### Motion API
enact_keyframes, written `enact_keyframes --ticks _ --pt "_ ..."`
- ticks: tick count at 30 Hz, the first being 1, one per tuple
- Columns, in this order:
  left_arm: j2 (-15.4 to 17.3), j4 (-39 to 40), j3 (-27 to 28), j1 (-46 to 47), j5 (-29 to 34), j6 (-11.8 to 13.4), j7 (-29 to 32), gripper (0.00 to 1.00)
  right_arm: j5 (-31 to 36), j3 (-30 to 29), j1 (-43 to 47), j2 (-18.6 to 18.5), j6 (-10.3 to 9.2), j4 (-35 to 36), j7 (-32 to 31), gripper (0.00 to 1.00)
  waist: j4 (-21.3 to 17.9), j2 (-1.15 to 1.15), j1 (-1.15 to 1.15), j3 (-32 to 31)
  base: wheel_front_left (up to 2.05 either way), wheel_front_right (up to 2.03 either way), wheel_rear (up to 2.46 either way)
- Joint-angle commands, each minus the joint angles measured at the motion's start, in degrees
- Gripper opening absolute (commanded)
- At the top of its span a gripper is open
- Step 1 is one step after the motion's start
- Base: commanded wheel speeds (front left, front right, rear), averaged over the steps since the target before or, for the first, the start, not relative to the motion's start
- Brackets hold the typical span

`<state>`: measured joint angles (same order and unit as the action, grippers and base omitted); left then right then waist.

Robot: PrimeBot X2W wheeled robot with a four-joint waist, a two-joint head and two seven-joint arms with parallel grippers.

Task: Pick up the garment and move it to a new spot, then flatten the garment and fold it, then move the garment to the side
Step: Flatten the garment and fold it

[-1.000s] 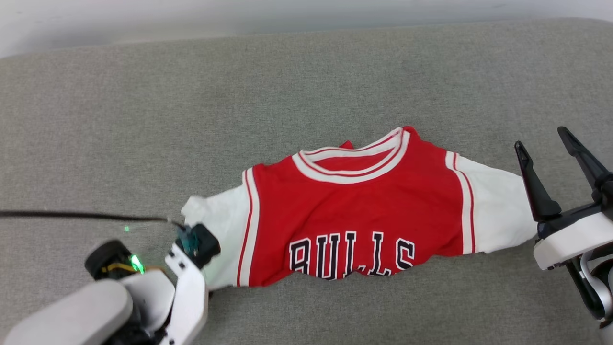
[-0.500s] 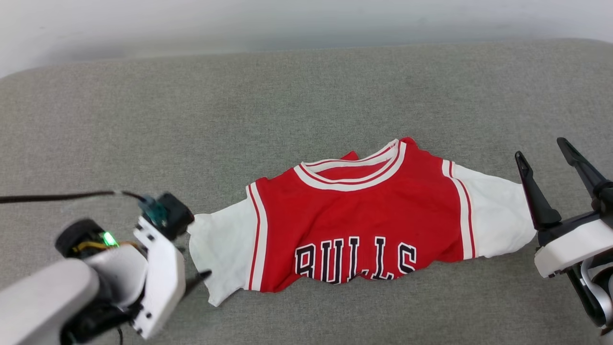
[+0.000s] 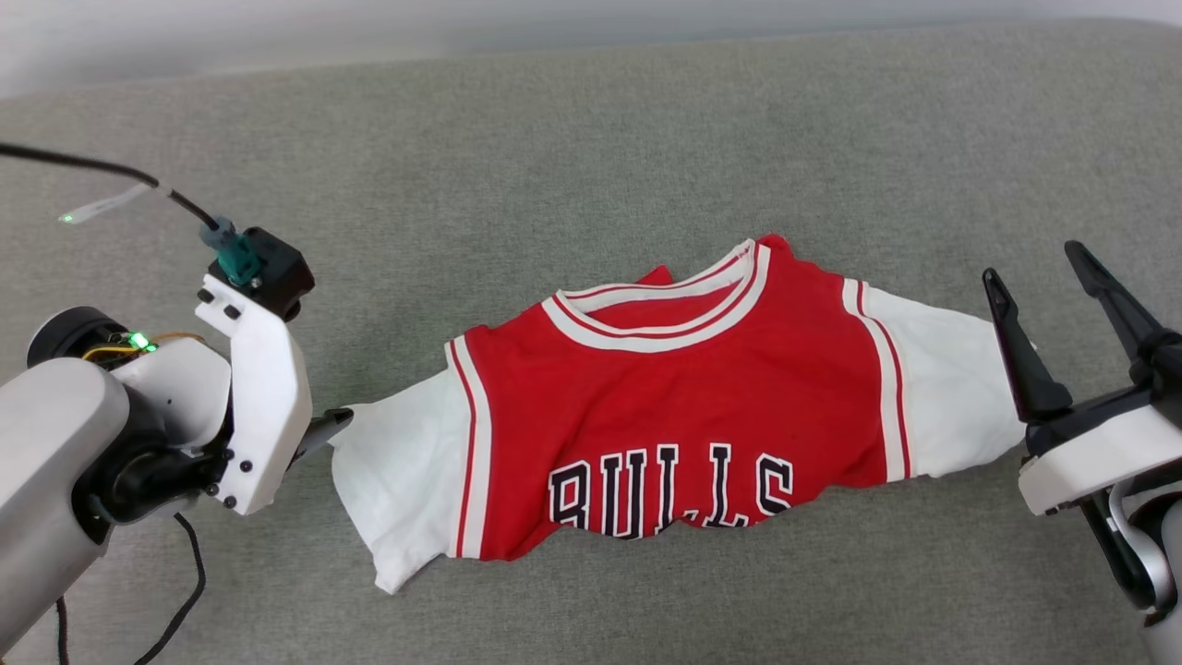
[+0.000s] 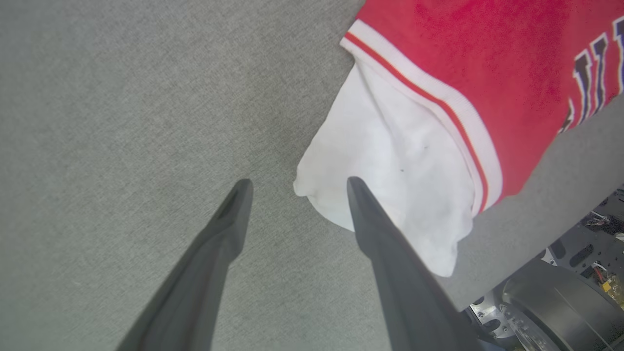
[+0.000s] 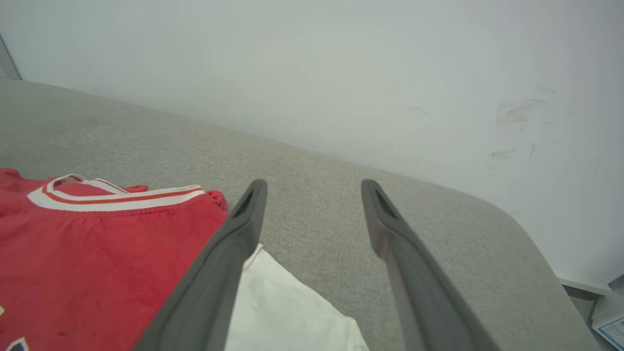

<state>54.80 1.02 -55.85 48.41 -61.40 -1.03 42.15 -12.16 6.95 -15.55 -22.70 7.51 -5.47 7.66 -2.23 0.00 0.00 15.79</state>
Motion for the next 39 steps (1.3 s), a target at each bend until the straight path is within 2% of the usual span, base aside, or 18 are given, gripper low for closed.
enact_keyframes --ticks 1,13,14,15,16,22,25,29,34,37,39 --pt "-0.9 -2.1 -0.3 0.8 -0.6 -0.3 0.9 1.0 -0.1 0.0 -1.1 0.3 -0.04 0.1 0.4 1.0 -0.9 0.0 0.0 1.3 0.0 0.0 0.0" --pt "-5.5 -14.9 -4.9 -2.7 -1.0 -2.7 3.1 1.0 0.4 0.2 -3.4 0.5 -0.04 -0.6 1.0 1.0 -3.3 0.0 0.0 5.5 0.0 0.0 0.0" --pt "-5.7 -15.6 -5.3 -3.1 -0.9 -3.0 3.0 0.96 0.3 0.0 -3.7 0.4 -0.04 -0.7 0.9 1.0 -3.4 0.0 0.0 5.6 0.0 0.0 0.0" --pt "-6.0 -16.1 -5.7 -3.2 -0.7 -3.3 2.8 0.27 0.3 -0.3 -4.0 0.1 -0.04 -0.7 0.9 1.0 -3.4 0.0 0.0 5.5 0.0 0.0 0.0" --pt "-6.1 -16.4 -5.9 -3.3 -0.6 -3.6 2.7 0.0 0.4 -0.6 -4.3 -0.3 -0.04 -0.7 0.7 1.0 -3.3 0.0 0.0 5.4 0.0 0.0 0.0" --pt "-5.4 -15.4 -4.2 -1.0 -0.3 -4.8 -0.3 0.0 0.8 -1.7 -7.9 -4.0 -0.04 0.5 -0.9 1.0 -2.4 0.0 0.0 3.8 0.0 0.0 0.0" --pt "-4.2 -13.6 -2.8 0.5 0.3 -4.8 -2.0 0.0 -0.4 0.0 -10.6 -7.6 -0.04 1.2 -4.7 1.0 -1.7 0.0 0.0 2.9 0.0 0.0 0.0" --pt "-3.2 -10.5 -1.9 1.2 1.2 -4.5 -3.8 0.0 -6.2 7.3 -14.5 -15.9 -0.04 2.6 -16.7 1.0 -0.8 0.0 0.0 2.4 0.0 0.0 0.0" --pt "-2.2 -5.6 -1.3 1.7 2.6 -3.4 -5.3 0.0 -18.8 17.0 -19.5 -26.0 -0.04 4.9 -35.0 1.0 0.8 0.0 0.0 3.3 0.0 0.0 0.0" --pt "-2.2 -3.2 -1.0 2.1 3.5 -2.7 -6.1 0.0 -25.7 21.4 -22.4 -29.7 -0.04 4.9 -45.4 1.0 1.7 0.0 0.0 4.3 0.0 0.0 0.0" --pt "-2.5 -1.9 -0.9 2.4 4.1 -2.3 -6.4 0.0 -28.6 23.7 -24.2 -30.7 -0.04 4.1 -50.7 1.0 2.3 0.0 0.0 5.1 0.0 0.0 0.0"
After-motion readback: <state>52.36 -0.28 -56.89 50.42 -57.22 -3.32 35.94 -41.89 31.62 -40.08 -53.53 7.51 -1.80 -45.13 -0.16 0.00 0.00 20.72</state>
